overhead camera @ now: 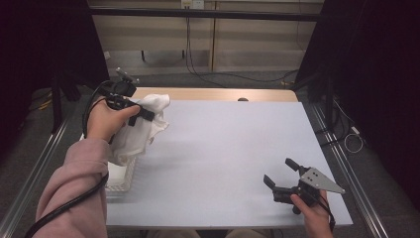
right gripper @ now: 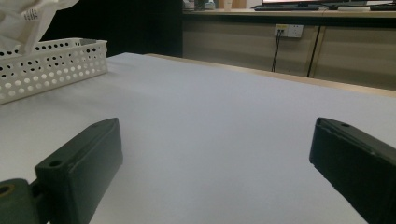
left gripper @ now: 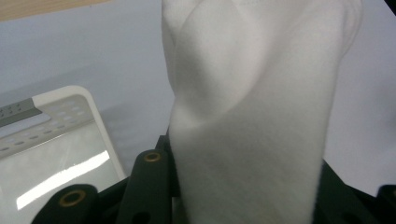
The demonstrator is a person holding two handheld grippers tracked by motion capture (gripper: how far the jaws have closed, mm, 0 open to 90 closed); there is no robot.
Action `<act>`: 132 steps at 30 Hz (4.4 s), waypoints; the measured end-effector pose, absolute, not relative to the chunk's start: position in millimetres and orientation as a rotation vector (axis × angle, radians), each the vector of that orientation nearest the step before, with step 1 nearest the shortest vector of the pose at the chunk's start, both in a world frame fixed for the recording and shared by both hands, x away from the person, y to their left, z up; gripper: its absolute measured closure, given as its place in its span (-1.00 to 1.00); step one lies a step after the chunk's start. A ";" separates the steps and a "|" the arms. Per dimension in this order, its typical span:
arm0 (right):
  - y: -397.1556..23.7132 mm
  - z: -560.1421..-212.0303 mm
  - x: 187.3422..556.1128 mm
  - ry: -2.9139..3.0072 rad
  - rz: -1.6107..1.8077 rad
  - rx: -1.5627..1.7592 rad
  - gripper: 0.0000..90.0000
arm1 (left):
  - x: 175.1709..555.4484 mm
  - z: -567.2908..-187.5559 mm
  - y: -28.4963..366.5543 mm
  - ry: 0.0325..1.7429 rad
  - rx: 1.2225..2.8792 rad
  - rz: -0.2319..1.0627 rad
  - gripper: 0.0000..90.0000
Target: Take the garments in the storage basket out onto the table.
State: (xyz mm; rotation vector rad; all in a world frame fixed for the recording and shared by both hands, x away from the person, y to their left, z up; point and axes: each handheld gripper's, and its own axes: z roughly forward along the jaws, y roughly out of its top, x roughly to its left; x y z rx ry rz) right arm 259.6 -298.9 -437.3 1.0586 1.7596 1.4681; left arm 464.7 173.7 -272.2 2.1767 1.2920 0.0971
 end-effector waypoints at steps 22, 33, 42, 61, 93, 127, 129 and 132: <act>-298.9 -437.4 259.8 1.762 1.469 1.057 -0.95 | 461.4 -279.0 147.9 1.234 2.180 0.073 0.44; -298.3 -437.6 259.6 1.765 1.466 1.057 -0.95 | 459.0 -288.5 132.4 1.188 2.186 0.054 0.44; -298.5 -437.7 259.8 1.766 1.463 1.054 -0.95 | 456.6 -295.2 120.4 1.156 2.192 0.055 0.44; -298.7 -437.6 259.7 1.766 1.465 1.058 -0.95 | 454.1 -307.1 98.2 1.103 2.190 0.028 0.43; -298.4 -437.7 260.0 1.768 1.468 1.053 -0.95 | 449.5 -336.8 72.0 1.055 2.186 0.014 0.42; -297.5 -438.0 260.1 1.777 1.463 1.049 -0.95 | 439.7 -366.6 23.7 0.996 2.205 -0.008 0.18; -297.3 -438.0 260.1 1.778 1.463 1.049 -0.95 | 439.8 -368.7 23.5 1.001 2.202 -0.013 -0.02; -297.0 -438.1 260.0 1.784 1.462 1.049 -0.95 | 439.2 -371.5 25.4 1.007 2.204 -0.018 -0.24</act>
